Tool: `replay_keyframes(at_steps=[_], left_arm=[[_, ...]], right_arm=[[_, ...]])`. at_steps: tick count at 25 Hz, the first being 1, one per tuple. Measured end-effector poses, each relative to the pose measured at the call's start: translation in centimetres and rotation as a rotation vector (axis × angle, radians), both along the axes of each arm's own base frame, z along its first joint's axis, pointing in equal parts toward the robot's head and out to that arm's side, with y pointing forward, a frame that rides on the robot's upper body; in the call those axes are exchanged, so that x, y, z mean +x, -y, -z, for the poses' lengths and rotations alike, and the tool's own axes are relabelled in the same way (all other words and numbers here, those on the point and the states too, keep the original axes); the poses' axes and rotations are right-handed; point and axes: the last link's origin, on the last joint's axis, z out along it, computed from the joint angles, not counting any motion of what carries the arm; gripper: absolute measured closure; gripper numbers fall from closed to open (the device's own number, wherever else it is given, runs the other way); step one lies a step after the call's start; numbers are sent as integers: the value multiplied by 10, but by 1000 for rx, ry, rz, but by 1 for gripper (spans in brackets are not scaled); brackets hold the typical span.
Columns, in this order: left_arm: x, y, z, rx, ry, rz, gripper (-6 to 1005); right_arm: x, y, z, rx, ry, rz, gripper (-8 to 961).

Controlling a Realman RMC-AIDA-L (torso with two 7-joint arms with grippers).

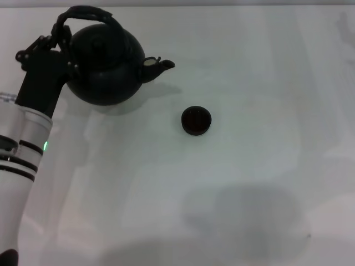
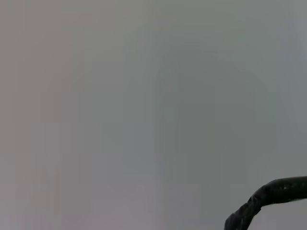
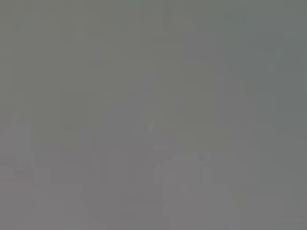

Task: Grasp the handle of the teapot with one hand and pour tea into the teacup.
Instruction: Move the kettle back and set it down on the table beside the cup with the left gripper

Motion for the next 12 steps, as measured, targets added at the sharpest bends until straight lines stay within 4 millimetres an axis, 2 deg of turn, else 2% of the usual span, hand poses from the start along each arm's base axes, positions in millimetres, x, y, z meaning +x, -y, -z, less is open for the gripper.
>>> replay_keyframes(at_steps=[12], left_arm=[[-15,10,10,-54,30,-96,906]], right_arm=[[-1,-1,-1,-1,4,-4,82]])
